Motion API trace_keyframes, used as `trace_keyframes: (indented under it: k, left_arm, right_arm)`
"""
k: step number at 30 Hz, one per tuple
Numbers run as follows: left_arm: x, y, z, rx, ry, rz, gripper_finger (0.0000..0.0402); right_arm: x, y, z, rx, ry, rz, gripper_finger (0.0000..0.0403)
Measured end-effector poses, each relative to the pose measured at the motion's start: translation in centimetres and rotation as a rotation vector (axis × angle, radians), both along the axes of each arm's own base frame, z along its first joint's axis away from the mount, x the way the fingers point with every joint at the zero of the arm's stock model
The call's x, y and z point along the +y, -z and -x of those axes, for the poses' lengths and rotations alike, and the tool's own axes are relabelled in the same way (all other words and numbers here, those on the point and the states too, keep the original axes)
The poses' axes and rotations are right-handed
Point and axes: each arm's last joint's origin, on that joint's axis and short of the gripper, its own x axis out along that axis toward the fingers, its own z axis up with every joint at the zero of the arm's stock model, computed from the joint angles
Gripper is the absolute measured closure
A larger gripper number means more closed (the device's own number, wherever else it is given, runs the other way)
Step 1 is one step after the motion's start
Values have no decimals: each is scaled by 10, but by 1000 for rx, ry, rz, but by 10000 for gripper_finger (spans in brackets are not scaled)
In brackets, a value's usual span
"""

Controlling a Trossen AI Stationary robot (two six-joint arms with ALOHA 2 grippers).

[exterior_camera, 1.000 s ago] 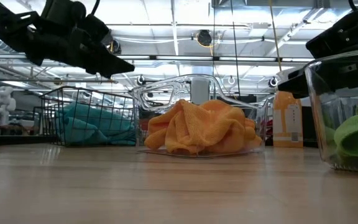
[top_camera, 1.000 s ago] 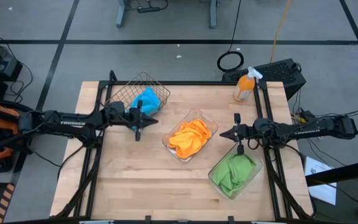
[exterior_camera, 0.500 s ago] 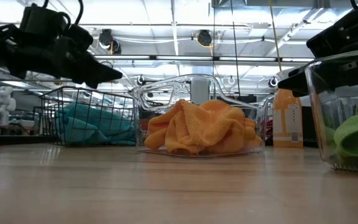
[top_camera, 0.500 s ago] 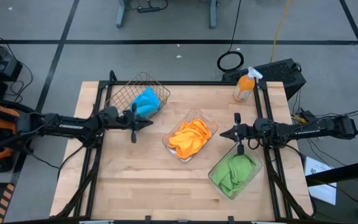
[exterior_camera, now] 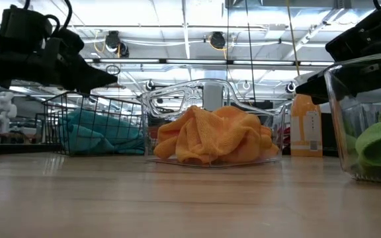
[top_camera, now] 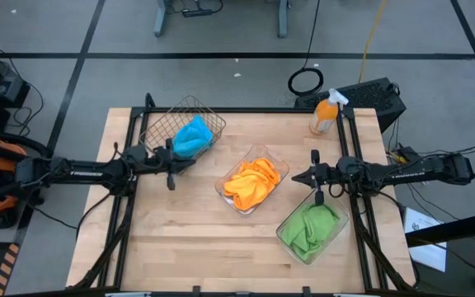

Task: Sort microfiber towel by color & place in baskets
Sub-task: Return to Home Position

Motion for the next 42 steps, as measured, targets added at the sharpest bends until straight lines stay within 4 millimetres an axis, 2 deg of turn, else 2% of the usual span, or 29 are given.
trace_keyframes:
  k: [10, 24, 32, 42]
  left_arm:
    - [-8, -5, 6, -30, 18, 23, 400]
    - [-12, -10, 19, -43, -2, 18, 401]
    - [-13, -9, 26, -23, -28, 22, 401]
    - [-13, -6, 32, 3, -51, 27, 401]
  right_arm:
    - [0, -6, 1, -60, 16, -51, 403]
    - [0, -10, 9, -83, 13, -31, 403]
    - [-1, -11, 14, -92, 92, -50, 403]
    - [9, -15, 18, -120, 38, -47, 403]
